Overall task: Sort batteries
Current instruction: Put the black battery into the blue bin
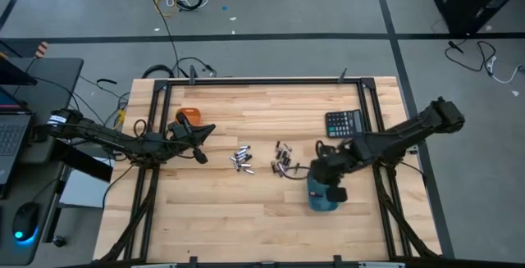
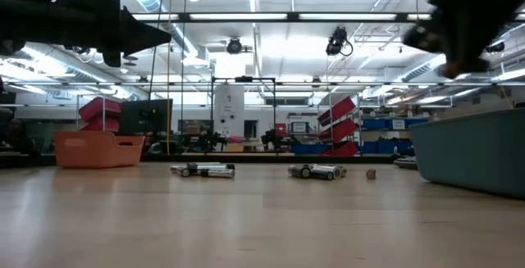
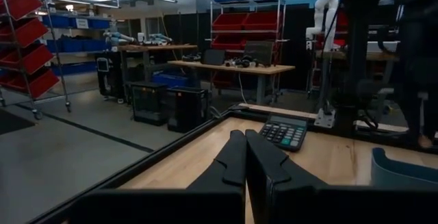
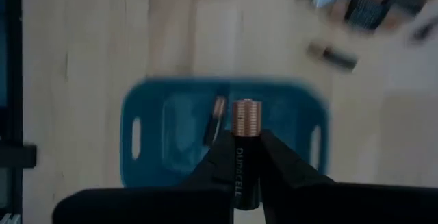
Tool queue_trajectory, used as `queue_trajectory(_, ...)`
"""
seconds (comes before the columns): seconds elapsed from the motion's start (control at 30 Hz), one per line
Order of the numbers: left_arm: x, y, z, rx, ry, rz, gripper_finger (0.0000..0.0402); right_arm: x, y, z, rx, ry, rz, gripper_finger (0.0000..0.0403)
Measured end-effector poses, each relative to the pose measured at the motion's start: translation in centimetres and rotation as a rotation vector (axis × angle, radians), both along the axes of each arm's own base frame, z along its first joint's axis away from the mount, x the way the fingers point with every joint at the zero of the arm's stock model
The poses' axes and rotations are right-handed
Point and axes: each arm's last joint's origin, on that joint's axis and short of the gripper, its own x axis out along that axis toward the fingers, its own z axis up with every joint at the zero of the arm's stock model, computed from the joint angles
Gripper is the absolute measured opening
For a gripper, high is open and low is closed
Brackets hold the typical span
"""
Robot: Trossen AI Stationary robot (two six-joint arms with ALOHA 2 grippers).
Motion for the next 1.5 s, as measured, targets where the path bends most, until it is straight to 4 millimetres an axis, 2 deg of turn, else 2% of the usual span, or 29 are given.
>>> queue_trajectory(0.17,0.0,0.0,0.0,-0.006,-0.003,0.0,0.0,-1.9,0.6,-2.4,0.042,-0.097,-0.023,0.0027)
queue_trajectory(0.4,0.0,0.0,0.0,-0.025,-0.014,-0.003,0.0,-2.6,0.2,-5.7,0.012,-0.134,-0.019,0.0027)
queue_trajectory(0.6,0.0,0.0,0.0,-0.025,-0.014,-0.003,0.0,-2.4,-0.1,-6.2,-0.116,-0.171,-0.024,0.0029)
queue_trajectory(0.8,0.0,0.0,0.0,-0.025,-0.014,-0.003,0.0,-2.4,-0.2,-6.2,-0.145,-0.184,-0.018,0.0083)
queue_trajectory(0.93,0.0,0.0,0.0,-0.025,-0.012,-0.003,0.0,-2.3,-0.2,-6.1,-0.137,-0.197,-0.024,0.0097)
queue_trajectory(1.1,0.0,0.0,0.0,-0.025,-0.012,-0.003,0.0,-1.8,0.0,-5.6,-0.121,-0.24,-0.029,0.0092)
queue_trajectory(1.33,0.0,0.0,0.0,-0.024,-0.011,-0.003,0.0,0.1,-0.5,-2.2,-0.169,-0.362,-0.114,0.0076)
queue_trajectory(1.5,0.0,0.0,0.0,-0.021,-0.008,-0.003,0.0,1.8,-2.0,0.7,-0.244,-0.456,-0.153,0.0068)
